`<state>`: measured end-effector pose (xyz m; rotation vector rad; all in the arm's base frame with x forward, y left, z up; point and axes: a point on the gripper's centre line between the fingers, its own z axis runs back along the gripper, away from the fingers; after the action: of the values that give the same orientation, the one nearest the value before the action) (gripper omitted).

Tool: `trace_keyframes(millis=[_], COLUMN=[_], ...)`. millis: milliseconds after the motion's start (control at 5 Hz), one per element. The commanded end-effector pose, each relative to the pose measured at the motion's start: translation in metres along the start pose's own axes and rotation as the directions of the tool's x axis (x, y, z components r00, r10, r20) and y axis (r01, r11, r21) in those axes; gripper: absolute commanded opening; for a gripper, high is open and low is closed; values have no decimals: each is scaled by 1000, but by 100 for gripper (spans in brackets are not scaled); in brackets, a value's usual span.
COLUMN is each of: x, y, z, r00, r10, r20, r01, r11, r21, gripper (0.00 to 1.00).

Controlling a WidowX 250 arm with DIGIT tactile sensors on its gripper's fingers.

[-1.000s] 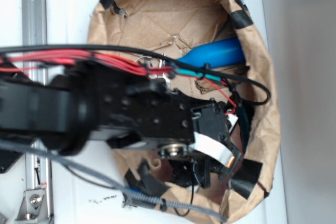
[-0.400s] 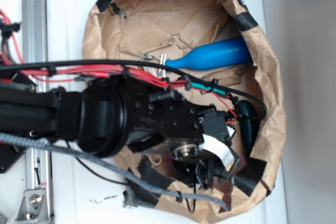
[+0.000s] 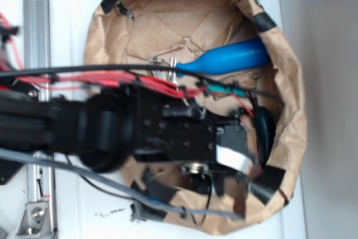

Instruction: Grab the yellow duck.

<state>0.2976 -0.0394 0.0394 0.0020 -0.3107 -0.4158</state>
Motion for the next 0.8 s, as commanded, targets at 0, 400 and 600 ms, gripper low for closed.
trace_keyframes(millis=[0, 400, 600], x=[-46, -45, -45], y=[51, 40, 38], z=[136, 173, 164], r00=[910, 709, 695], r10=[412, 677, 701], r20=[-50, -199, -160], r01=[-387, -608, -629], r11=[887, 729, 700], r21=[251, 315, 337], gripper=[0, 0, 0])
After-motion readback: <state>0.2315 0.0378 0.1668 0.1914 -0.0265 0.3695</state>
